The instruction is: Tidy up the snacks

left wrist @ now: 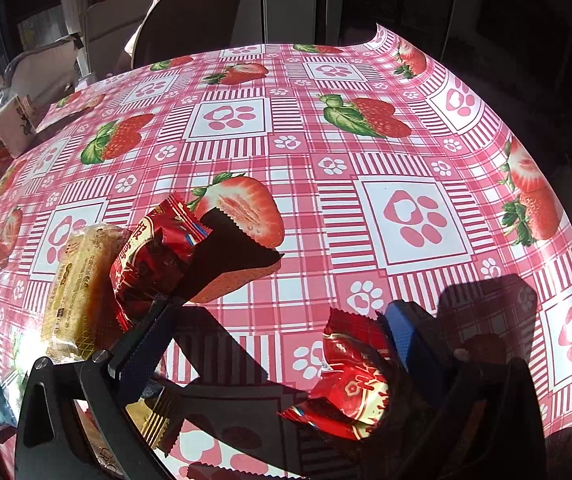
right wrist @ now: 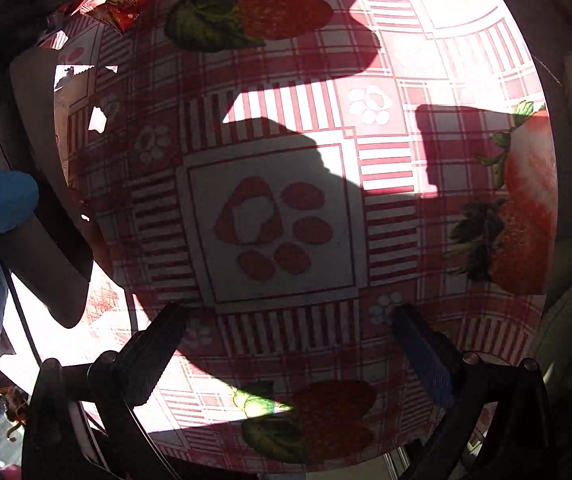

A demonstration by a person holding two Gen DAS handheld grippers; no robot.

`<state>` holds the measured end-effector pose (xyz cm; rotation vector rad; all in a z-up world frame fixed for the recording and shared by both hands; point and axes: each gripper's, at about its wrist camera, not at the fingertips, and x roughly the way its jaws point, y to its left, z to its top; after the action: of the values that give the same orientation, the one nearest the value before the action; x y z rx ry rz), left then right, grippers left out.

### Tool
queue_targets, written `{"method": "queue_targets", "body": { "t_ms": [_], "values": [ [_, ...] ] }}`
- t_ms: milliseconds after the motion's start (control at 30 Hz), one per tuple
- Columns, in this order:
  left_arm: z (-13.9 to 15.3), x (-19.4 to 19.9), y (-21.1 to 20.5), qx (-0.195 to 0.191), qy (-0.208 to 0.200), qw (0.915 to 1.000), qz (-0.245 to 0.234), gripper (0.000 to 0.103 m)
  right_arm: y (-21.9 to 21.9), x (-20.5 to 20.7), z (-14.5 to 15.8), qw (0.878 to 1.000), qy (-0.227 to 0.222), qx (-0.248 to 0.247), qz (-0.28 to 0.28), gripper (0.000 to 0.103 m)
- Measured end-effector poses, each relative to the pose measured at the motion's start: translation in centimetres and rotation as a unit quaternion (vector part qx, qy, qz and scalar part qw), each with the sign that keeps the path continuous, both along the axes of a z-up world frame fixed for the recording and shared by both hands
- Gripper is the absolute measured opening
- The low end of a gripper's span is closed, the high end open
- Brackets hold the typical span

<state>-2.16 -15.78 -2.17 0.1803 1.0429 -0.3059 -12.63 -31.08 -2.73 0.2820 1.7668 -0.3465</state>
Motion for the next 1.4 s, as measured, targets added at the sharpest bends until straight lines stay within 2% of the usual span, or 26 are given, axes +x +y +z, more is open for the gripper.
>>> {"method": "queue_targets", "body": {
  "t_ms": [100,233,367,467,567,667,767,833,900,967,1033,1100,1167,1200,1300,1400],
  "values": [
    [-1.1,1.4,-2.5,0.019,0.045,0.9988,-0.004,0.103,-0.3,0.5,-0.1,1.0,0.007,0.004,0.0,0.103],
    [-1.9,2.1,-3.9,0.027,0.074,0.9966,0.026,0.103,-0.1,1.8,-0.8,1.0,0.007,0.003,-0.004,0.103],
    [-2.6,3.0,-4.5,0.047,0.133,0.99,-0.001,0.103,0.0,1.3,-0.8,1.0,0.005,0.004,-0.003,0.103],
    [-2.7,3.1,-4.6,0.066,0.162,0.9831,-0.054,0.103,-0.1,-0.4,-0.1,1.0,-0.003,0.003,0.003,0.103],
    [-1.4,2.6,-2.4,0.051,0.181,0.9809,-0.05,0.103,0.1,-0.6,0.2,1.0,-0.01,0.001,0.005,0.103],
    [1.2,1.6,1.0,0.044,0.163,0.9836,-0.064,0.103,0.4,-1.4,0.5,1.0,-0.017,-0.002,0.008,0.103],
    [3.5,0.1,5.3,0.067,0.122,0.9869,-0.081,0.103,0.9,-2.3,0.9,1.0,-0.022,-0.004,0.01,0.103],
    [4.2,-0.5,8.4,0.091,0.105,0.986,-0.092,0.103,1.3,-2.4,0.9,1.0,-0.027,-0.007,0.01,0.103],
    [3.8,-0.9,11.0,0.123,0.101,0.982,-0.102,0.103,1.7,-2.5,1.0,1.0,-0.025,-0.007,0.01,0.103],
    [2.7,-1.2,13.5,0.162,0.113,0.9742,-0.109,0.103,1.8,-2.5,1.1,1.0,-0.012,-0.009,0.009,0.103],
    [1.3,-1.6,15.5,0.184,0.122,0.9682,-0.119,0.103,2.3,-2.2,1.6,1.0,-0.01,-0.008,-0.002,0.103],
    [-0.1,-2.0,16.5,0.203,0.126,0.9623,-0.13,0.103,4.0,-1.5,2.9,0.999,-0.042,0.026,-0.005,0.103],
    [-1.2,-2.0,16.9,0.215,0.127,0.9589,-0.135,0.103,6.5,-0.6,3.9,0.996,-0.065,0.052,0.018,0.103],
    [-1.7,-1.9,17.0,0.217,0.128,0.9581,-0.136,0.103,8.6,0.3,4.3,0.994,-0.072,0.063,0.046,0.103],
    [-2.1,-1.0,17.3,0.196,0.136,0.9627,-0.128,0.103,13.9,2.3,4.0,0.988,-0.065,0.072,0.118,0.103],
    [-2.2,0.9,17.9,0.182,0.139,0.9671,-0.109,0.103,17.4,4.0,2.6,0.984,-0.047,0.072,0.157,0.103]
  ]
}}
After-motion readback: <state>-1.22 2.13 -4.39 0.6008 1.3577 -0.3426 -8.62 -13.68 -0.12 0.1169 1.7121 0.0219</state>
